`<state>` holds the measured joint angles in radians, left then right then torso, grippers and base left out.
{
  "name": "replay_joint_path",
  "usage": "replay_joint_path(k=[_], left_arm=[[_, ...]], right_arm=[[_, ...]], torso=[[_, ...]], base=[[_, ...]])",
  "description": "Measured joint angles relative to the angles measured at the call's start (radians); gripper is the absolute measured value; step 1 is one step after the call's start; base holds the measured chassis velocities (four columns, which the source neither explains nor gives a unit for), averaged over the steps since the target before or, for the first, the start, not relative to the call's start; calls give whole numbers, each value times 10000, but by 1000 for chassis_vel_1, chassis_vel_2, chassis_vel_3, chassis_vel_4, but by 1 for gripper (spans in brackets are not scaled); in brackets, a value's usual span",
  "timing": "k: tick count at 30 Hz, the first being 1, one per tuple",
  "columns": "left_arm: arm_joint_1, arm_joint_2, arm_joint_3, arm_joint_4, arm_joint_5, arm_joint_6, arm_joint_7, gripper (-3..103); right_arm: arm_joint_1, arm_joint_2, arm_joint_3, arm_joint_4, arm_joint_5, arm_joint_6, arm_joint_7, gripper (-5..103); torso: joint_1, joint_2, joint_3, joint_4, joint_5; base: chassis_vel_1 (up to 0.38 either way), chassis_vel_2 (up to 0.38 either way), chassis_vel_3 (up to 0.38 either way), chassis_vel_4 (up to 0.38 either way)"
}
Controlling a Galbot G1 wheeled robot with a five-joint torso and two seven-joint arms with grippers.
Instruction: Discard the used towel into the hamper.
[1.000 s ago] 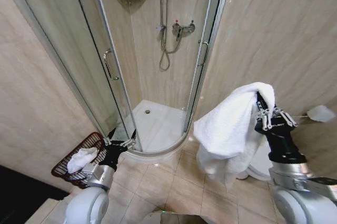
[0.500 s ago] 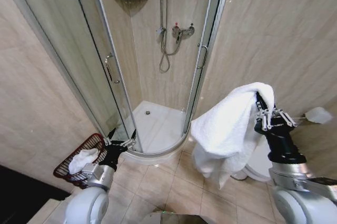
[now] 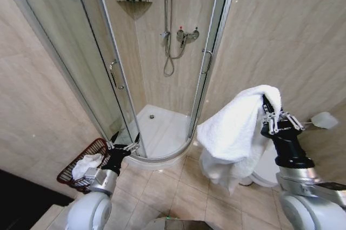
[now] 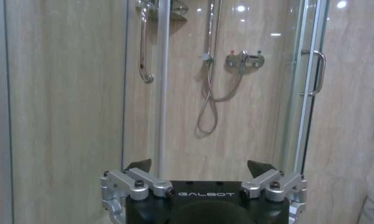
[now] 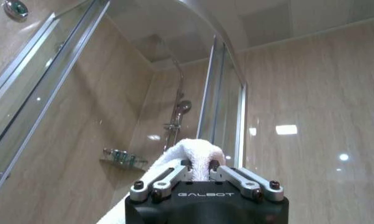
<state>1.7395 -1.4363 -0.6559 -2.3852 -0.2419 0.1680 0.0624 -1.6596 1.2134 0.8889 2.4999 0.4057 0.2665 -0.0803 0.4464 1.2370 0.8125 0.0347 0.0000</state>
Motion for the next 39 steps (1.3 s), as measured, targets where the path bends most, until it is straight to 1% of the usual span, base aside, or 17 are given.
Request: replay_joint_path(k=[5,6,13,14,17,18,26,28,31,32,36,37,39], left_arm=[[0,0,0,0,0,0,-1,100],[0,0,0,0,0,0,-1,100],[0,0,0,0,0,0,0,100],[0,0,0,0,0,0,0,100],[0,0,0,0,0,0,0,100],[0,0,0,0,0,0,0,100],[0,0,0,0,0,0,0,100],[0,0,0,0,0,-1,0,100],[0,0,0,0,0,0,0,100],[0,0,0,0,0,0,0,100],[0,0,0,0,0,0,0,100],[0,0,0,0,0,0,0,100],[0,0,0,0,0,0,-1,100]], right_arm=[[20,-13,-1,0,-10,1,-6,8],[20,-13,-1,0,-10,1,-6,8],[31,-46,-21,0,-27,17,-45,8],[31,-46,-21,0,-27,17,-45,8],[50,-84,-28,0,-36,25,-52,8],[50,-84,-28,0,-36,25,-52,8],[68,-97,-31,0,-41,33,-51,8],[68,-96,-38,0,-46,35,-52,8],[80,-79,-99,0,-85,39,-56,8],[80,-79,-99,0,-85,39,-56,8],[97,-90,-97,0,-88,40,-51,8],[97,-90,-97,0,-88,40,-51,8],[99,-92,-89,0,-89,40,-48,8]], torso=[[123,271,147,0,0],[123,271,147,0,0],[328,724,397,0,0],[328,724,397,0,0],[432,950,520,0,0],[432,950,520,0,0],[669,1458,789,0,-1],[685,1493,809,0,-1],[794,1738,946,0,0],[794,1738,946,0,0],[932,2041,1110,0,0],[932,2041,1110,0,0],[1002,2190,1189,0,0]], base=[[0,0,0,0],[0,0,0,0],[0,0,0,0],[0,0,0,0],[0,0,0,0],[0,0,0,0],[0,0,0,0],[0,0,0,0],[0,0,0,0],[0,0,0,0],[0,0,0,0],[0,0,0,0],[0,0,0,0]])
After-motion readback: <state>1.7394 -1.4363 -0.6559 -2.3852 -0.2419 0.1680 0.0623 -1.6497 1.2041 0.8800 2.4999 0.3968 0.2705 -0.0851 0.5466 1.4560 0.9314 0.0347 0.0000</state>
